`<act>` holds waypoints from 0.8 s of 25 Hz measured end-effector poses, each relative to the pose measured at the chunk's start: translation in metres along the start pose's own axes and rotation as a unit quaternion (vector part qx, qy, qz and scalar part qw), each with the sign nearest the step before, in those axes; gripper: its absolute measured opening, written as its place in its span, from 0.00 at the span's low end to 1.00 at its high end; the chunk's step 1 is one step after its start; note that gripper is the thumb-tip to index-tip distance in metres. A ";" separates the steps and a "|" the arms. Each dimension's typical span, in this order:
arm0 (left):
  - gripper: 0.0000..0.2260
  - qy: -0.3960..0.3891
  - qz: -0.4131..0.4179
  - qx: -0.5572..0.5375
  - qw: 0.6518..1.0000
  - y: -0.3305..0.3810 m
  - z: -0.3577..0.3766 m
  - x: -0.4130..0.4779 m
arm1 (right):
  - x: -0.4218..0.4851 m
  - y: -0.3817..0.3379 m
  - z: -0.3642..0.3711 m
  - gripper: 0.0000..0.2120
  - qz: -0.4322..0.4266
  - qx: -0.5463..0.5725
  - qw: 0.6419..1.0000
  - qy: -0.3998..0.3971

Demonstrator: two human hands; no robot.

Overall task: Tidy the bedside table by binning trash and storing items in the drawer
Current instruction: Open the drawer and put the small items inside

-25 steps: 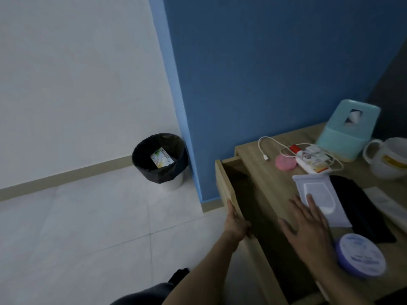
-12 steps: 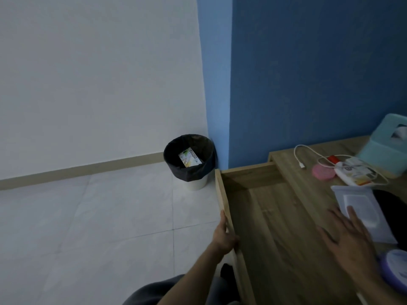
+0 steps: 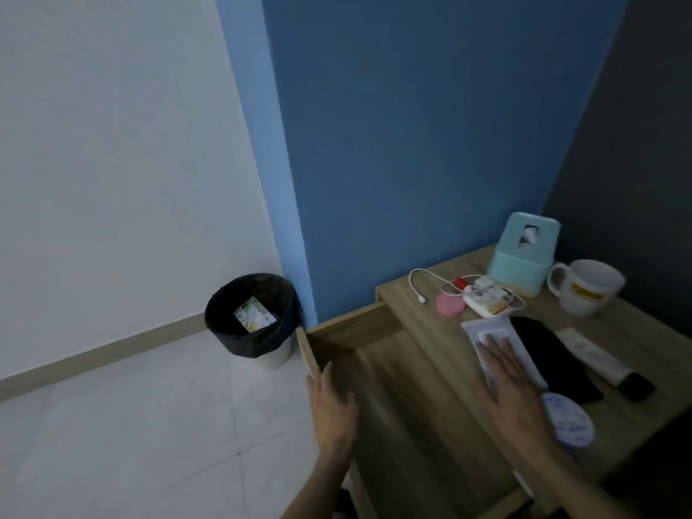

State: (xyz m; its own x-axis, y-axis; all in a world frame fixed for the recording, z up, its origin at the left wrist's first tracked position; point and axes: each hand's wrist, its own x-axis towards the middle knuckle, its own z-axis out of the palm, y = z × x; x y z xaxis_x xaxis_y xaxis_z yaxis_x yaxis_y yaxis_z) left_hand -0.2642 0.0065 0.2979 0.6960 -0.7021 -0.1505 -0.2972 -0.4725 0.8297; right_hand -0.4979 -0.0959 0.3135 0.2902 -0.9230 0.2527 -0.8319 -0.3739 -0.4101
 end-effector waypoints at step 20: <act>0.26 -0.241 0.145 0.203 0.938 0.083 0.208 -0.073 | 0.005 0.073 -0.062 0.32 0.307 0.121 0.942 -0.065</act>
State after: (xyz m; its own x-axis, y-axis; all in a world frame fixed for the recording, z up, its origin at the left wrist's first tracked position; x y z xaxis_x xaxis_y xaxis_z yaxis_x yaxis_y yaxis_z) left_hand -0.4753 -0.0925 0.2663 0.1994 -0.9455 -0.2574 -0.7208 -0.3195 0.6151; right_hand -0.5864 -0.1222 0.3386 -0.1414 -0.9696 -0.1996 -0.7343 0.2379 -0.6357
